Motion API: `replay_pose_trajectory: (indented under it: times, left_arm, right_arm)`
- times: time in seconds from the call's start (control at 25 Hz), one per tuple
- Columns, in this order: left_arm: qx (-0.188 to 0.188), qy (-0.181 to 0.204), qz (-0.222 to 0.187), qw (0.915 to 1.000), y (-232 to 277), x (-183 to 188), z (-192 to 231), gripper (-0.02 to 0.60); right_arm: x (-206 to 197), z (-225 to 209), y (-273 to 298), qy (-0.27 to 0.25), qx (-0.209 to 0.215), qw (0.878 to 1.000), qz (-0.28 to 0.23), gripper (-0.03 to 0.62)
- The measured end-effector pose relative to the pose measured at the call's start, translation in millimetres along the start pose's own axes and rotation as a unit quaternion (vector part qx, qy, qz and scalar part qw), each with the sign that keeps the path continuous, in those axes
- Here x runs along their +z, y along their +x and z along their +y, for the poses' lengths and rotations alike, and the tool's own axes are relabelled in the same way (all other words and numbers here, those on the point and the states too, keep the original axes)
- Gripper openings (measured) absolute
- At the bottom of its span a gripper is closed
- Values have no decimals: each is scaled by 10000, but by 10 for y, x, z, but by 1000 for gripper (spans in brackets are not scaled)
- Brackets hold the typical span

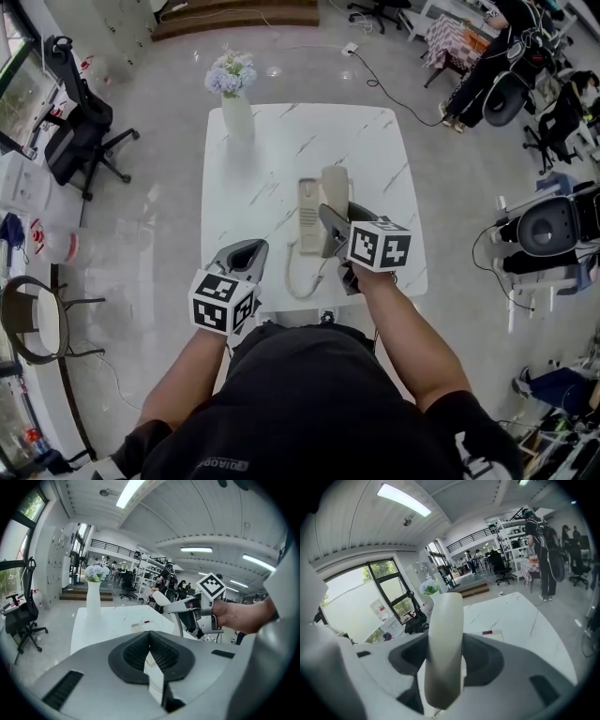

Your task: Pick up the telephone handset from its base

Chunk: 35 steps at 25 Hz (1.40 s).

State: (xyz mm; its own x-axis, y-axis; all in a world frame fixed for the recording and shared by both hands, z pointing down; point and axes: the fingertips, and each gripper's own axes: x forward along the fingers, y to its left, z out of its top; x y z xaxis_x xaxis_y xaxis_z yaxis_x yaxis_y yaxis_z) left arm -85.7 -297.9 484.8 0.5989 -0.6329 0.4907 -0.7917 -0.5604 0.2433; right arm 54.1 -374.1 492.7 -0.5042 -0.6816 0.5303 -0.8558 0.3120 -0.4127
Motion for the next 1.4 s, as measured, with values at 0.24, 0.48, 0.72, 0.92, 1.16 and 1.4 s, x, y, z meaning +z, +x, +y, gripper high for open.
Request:
replay_pose_trajectory:
  times: [0.24,0.48,0.72,0.92,1.16,1.4]
  left_arm:
    - [-42,82,-60,9999,70,121,-72,2]
    - [-97,156,-94,9998,100,174,-139,2]
    - [-96,186,-83,9997,121,176,-167,2]
    - [-160,225,-136,9995,121,189,-227,2]
    - [-143,232,-157,9995,119,186,-263,2]
    - [-88,214,-165,9996,109,187,-280,2]
  right_arm:
    - [87,57,-425,-72,198,9987,-458,221]
    - [49,60,-764,-356,302,9951,-871,221]
    - [21,-26,-979,-467,260,9931,-1046,221]
    - [-28,-92,-1072,-550,218,9916,-1151,221]
    - [-94,-235,-1094,-485,148,9922,-1138,221]
    - [-128,-298,-1072,-555,145,9928,-1050,221]
